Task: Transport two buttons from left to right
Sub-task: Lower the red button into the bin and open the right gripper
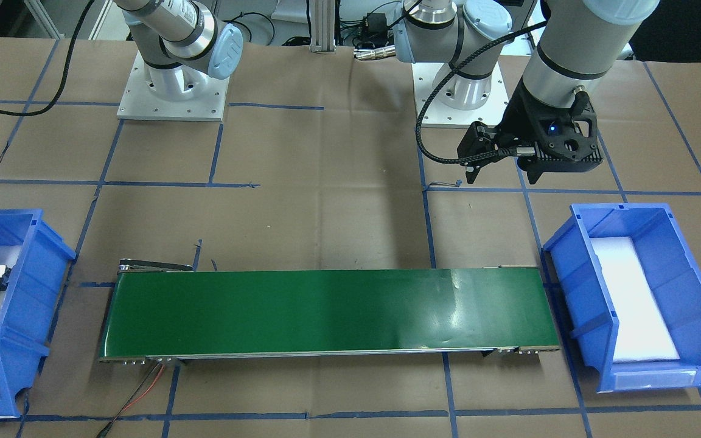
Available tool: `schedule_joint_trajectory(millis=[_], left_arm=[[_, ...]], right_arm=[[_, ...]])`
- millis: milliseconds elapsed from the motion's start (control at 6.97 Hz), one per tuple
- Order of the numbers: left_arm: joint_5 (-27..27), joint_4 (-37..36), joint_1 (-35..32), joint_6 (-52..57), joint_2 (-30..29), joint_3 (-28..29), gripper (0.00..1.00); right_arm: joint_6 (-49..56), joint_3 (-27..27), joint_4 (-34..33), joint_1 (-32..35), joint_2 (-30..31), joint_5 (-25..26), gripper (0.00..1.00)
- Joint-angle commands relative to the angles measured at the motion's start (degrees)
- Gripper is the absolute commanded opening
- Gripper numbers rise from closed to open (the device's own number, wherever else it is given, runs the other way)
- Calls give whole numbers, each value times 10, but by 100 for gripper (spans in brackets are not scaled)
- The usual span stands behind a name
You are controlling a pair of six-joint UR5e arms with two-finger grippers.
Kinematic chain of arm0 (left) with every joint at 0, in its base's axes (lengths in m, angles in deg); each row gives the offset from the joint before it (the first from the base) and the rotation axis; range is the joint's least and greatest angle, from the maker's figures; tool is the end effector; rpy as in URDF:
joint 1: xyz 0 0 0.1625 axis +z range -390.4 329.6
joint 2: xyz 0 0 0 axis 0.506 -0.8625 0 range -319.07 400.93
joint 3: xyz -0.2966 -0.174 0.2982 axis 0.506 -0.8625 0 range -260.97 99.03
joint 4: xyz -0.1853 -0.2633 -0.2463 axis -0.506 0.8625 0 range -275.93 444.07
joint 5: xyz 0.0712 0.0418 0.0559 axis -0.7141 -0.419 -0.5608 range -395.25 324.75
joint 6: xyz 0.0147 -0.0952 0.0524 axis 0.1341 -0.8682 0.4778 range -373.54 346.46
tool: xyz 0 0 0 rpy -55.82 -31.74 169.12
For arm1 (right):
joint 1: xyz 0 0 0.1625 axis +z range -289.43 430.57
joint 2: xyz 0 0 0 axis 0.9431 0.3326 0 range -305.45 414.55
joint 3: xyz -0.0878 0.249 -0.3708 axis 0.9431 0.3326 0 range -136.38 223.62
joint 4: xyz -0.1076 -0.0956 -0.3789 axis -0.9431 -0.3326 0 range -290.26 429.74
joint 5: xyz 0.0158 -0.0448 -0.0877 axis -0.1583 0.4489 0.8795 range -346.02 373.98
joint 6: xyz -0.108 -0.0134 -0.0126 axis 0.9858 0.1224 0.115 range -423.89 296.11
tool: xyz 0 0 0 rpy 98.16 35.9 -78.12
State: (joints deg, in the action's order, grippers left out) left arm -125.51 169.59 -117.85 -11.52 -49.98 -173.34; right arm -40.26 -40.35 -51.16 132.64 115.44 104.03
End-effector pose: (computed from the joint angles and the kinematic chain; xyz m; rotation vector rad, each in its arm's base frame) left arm -0.1108 -0.4968 0.4882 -0.0147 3.1360 -0.0324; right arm -0.2043 -0.6696 0.3152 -0.1157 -3.0735 0.1890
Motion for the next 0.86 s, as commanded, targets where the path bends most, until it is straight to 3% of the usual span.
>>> schedule_joint_trajectory(millis=[0,430,717], left_arm=[[1,0,0,0,-1,0,100],[1,0,0,0,-1,0,100],[1,0,0,0,-1,0,100]], right_arm=[[2,-2,15,15,96,1,100],[-36,-9,29,107,171,-29,100],[-162,-8,160,165,208,-36,100]])
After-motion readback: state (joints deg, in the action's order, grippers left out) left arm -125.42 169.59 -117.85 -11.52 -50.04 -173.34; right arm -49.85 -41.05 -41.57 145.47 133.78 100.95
